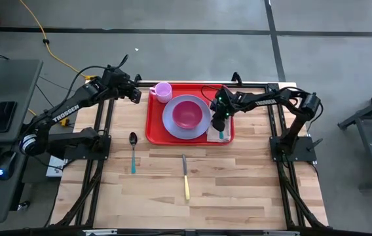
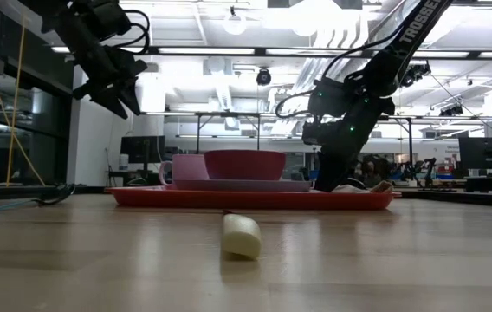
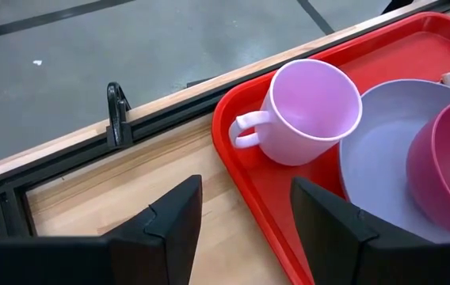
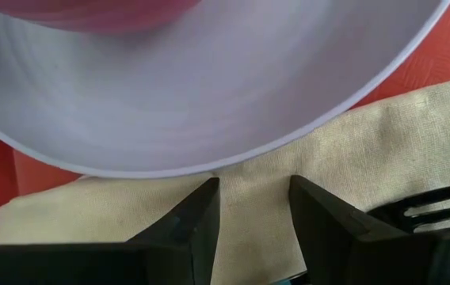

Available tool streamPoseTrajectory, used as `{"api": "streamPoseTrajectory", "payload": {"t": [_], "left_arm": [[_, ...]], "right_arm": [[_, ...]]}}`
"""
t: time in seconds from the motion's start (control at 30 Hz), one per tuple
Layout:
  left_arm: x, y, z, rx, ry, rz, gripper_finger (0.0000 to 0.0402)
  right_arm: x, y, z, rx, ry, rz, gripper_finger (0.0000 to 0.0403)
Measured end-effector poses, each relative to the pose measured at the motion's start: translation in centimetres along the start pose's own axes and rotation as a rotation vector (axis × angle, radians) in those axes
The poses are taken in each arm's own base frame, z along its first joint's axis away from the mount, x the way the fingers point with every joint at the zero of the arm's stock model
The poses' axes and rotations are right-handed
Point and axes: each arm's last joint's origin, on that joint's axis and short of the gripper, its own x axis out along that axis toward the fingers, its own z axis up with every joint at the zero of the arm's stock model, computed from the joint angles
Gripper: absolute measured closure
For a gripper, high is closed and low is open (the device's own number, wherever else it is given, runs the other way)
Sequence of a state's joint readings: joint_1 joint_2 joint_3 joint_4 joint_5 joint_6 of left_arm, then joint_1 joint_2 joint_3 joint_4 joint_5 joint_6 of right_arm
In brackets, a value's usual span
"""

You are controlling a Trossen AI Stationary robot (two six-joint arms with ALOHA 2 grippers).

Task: Set up tray
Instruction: Put the blue fork on the white napkin

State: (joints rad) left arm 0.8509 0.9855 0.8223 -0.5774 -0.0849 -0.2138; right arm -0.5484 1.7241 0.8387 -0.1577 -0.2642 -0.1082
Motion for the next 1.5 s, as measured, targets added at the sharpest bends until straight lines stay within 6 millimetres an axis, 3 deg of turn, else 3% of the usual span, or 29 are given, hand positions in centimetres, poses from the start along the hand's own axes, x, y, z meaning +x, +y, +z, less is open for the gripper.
{"api": "streamPoseTrajectory", "payload": {"t": [0.43,0.93,1.27,1.5], "left_arm": [[0.0,0.0,0.0,0.0,0.0,0.0,0.0181],[0.0,0.0,0.0,0.0,-0.001,0.0,0.0181],[0.0,0.0,0.0,0.0,-0.001,0.0,0.0181],[0.0,0.0,0.0,0.0,0.001,-0.006,0.0181]], "right_arm": [[0.9,-0.2,-0.1,-0.025,0.0,0.018,0.0269],[0.3,-0.5,-0.1,0.006,-0.004,-0.015,0.0269],[-0.7,-0.6,2.1,-0.028,0.005,-0.049,0.0269],[-0.8,-0.6,2.2,-0.017,0.013,-0.043,0.0269]]}}
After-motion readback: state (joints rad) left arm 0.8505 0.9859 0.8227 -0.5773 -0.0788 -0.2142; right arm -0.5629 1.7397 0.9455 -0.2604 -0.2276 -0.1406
